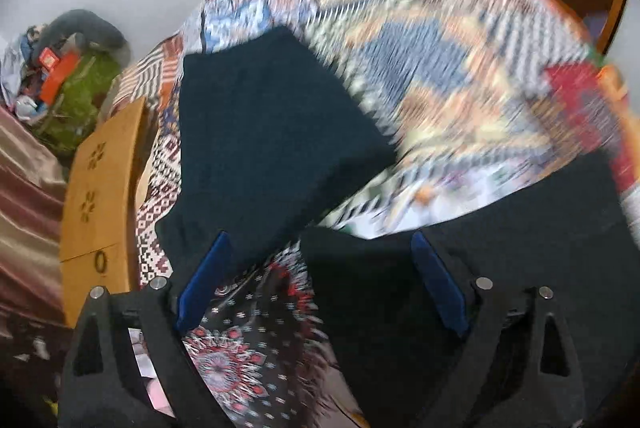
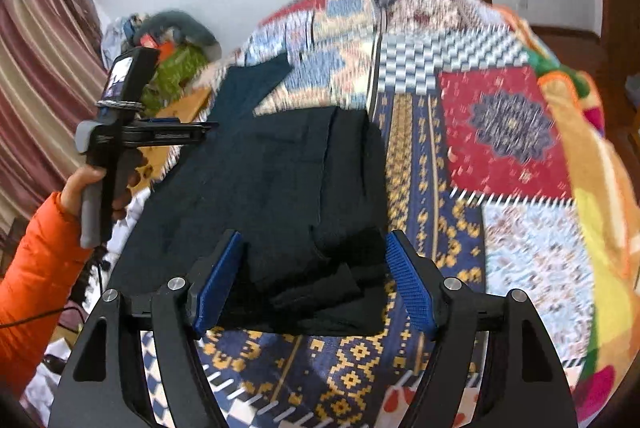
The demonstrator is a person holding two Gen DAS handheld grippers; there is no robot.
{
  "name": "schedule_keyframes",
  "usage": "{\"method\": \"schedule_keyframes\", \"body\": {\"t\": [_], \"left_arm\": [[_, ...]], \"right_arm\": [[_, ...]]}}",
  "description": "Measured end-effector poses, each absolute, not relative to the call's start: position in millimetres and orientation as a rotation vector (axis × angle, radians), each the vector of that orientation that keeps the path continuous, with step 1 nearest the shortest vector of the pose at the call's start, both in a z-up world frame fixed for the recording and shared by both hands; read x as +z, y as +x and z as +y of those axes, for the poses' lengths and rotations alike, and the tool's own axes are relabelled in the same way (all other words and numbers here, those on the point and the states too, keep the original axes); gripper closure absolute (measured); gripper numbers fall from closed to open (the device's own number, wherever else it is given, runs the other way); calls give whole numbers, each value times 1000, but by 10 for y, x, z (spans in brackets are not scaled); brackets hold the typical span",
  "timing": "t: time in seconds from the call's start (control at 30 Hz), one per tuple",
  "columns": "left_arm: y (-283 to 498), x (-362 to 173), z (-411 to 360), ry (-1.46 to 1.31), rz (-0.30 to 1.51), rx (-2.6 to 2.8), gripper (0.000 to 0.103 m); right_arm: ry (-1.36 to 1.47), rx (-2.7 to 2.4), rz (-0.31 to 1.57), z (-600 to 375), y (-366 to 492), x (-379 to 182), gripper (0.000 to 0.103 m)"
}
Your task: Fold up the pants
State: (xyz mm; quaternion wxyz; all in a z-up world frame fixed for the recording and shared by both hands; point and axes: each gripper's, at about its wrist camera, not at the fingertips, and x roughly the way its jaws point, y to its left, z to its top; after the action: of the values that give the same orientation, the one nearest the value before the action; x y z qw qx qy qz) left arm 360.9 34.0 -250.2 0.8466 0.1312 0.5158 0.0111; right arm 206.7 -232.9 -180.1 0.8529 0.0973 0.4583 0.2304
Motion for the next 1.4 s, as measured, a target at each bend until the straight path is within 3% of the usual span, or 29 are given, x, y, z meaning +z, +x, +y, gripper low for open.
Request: {"method": "schedule_keyframes", "body": {"t": [0.23, 0.43, 0.53, 0.6, 0.83, 1.2, 1.4], "left_arm": [[3316, -2550, 404, 373, 982, -1, 7], [2967, -2530, 736, 205, 1081, -19, 7], [2758, -2502, 730, 190, 1084, -6, 8], [2606, -2464, 676, 195, 1082, -3, 15], [2233, -2347, 489, 182, 1074, 23, 17], [1851, -2219, 235, 110, 1029, -20, 21], [1713, -2183, 290, 181, 1001, -31, 20]], "right_arm": [[50, 531, 992, -2199, 2268, -1978, 33], [-4, 456, 1011, -2290, 2549, -1971, 33], [13, 408, 997, -2309, 2526, -1831, 33], [17, 428, 964, -2284, 2443, -1690, 33], [-48, 559, 858, -2085, 1934, -1310, 33], [-161, 485, 933, -2146, 1579, -1675, 33], [-48, 479, 963, -2497, 1538, -1716, 32]]}}
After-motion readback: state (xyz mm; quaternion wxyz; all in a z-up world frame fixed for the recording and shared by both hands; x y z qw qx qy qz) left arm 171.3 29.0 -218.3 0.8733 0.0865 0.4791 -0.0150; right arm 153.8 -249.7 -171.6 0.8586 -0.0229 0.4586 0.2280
